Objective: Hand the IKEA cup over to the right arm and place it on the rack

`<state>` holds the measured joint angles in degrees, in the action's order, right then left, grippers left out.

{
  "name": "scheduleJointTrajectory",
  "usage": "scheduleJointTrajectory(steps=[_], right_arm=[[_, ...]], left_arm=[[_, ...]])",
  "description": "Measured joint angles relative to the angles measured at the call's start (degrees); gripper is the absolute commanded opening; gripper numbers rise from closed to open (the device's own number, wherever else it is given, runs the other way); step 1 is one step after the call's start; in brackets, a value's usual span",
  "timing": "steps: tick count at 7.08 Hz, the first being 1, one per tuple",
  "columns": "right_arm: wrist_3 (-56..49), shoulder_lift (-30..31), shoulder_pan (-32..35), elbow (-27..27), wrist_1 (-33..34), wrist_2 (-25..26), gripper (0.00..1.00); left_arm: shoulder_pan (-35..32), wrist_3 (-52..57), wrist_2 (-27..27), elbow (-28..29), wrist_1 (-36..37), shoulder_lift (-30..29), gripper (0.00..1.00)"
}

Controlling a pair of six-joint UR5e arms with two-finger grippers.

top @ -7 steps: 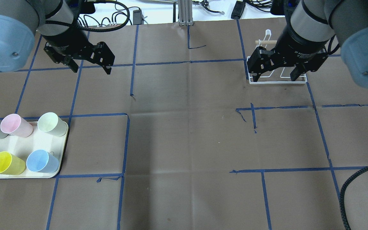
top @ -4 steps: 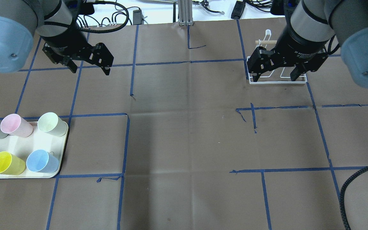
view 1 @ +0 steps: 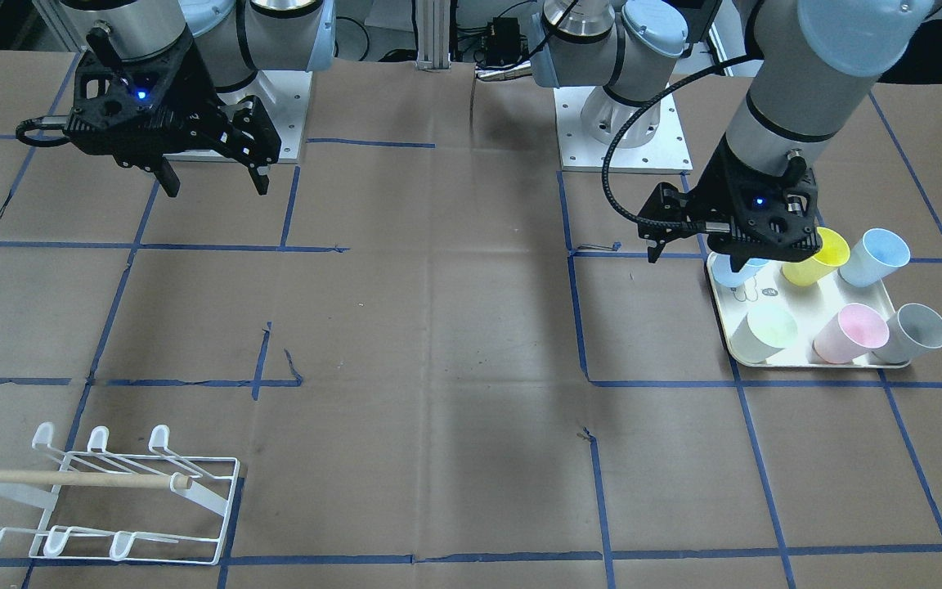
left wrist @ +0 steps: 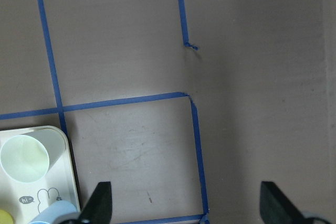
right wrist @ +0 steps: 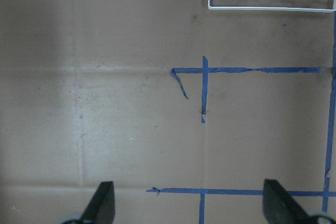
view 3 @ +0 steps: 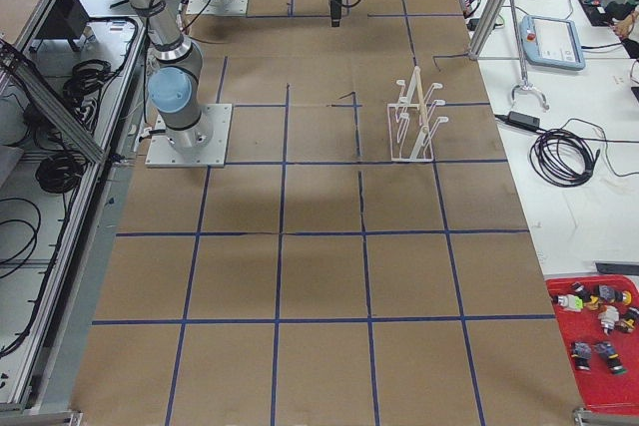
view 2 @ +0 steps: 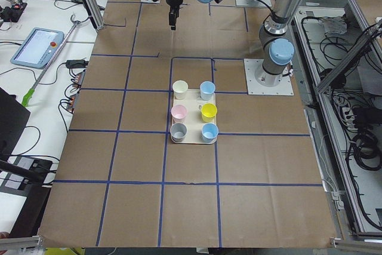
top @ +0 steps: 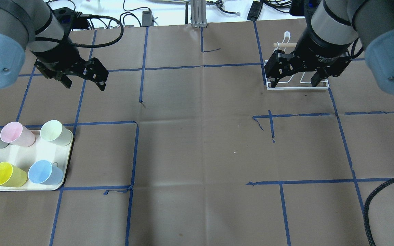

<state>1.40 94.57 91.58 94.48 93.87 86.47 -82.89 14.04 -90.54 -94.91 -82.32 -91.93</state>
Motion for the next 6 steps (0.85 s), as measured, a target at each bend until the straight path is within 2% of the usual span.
scheduleJointTrajectory(steps=[4,6], right_arm=[[0.0,0.0,0.0,0.0,0.2,0.0,1.0],[0.0,0.0,0.0,-0.1,0.2,0.0,1.0]], left_arm=[[11.1,12.4,-0.1,-2.9,0.5,0.7,0.99],[14.4,17.2,-0.1,-4.9,2.8,0.2,0.99]])
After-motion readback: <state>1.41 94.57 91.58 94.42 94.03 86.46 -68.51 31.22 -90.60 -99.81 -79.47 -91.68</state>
